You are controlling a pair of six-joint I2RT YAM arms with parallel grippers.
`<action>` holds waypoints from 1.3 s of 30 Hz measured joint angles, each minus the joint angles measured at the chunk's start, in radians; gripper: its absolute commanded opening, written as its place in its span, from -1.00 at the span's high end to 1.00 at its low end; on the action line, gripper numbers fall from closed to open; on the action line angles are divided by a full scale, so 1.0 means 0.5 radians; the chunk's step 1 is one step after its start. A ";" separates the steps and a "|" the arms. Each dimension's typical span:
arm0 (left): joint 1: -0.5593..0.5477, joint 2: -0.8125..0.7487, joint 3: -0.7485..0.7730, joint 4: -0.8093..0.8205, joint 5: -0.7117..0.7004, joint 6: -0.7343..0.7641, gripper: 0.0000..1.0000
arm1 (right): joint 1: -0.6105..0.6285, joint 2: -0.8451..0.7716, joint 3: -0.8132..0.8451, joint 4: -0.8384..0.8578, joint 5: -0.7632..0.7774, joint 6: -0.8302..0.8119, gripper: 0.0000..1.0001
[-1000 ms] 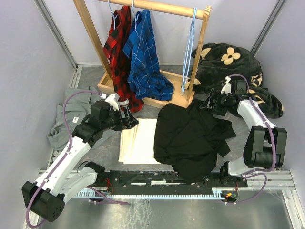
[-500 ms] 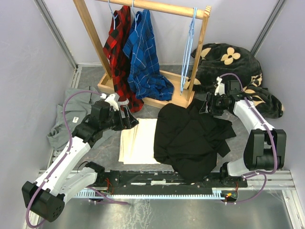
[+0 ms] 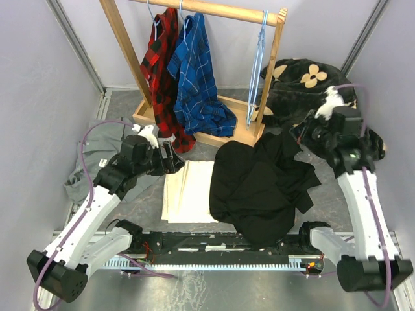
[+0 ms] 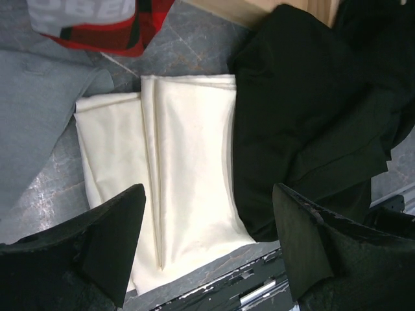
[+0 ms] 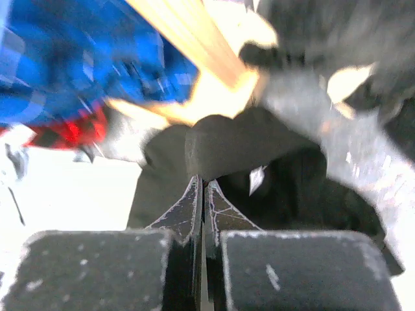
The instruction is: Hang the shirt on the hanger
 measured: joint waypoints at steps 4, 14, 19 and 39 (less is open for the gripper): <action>0.000 -0.042 0.096 -0.038 -0.038 0.019 -0.74 | 0.000 -0.164 0.498 -0.088 0.094 0.074 1.00; 0.000 -0.101 0.249 -0.104 -0.099 0.032 -0.99 | 0.000 0.074 2.002 -0.484 0.272 0.163 1.00; 0.000 -0.110 0.308 -0.107 -0.140 0.045 -0.99 | 0.000 0.276 2.443 -0.620 0.256 0.188 1.00; 0.000 -0.185 0.195 -0.141 -0.155 0.043 -0.98 | 0.262 -0.491 0.340 -0.091 -0.005 0.834 1.00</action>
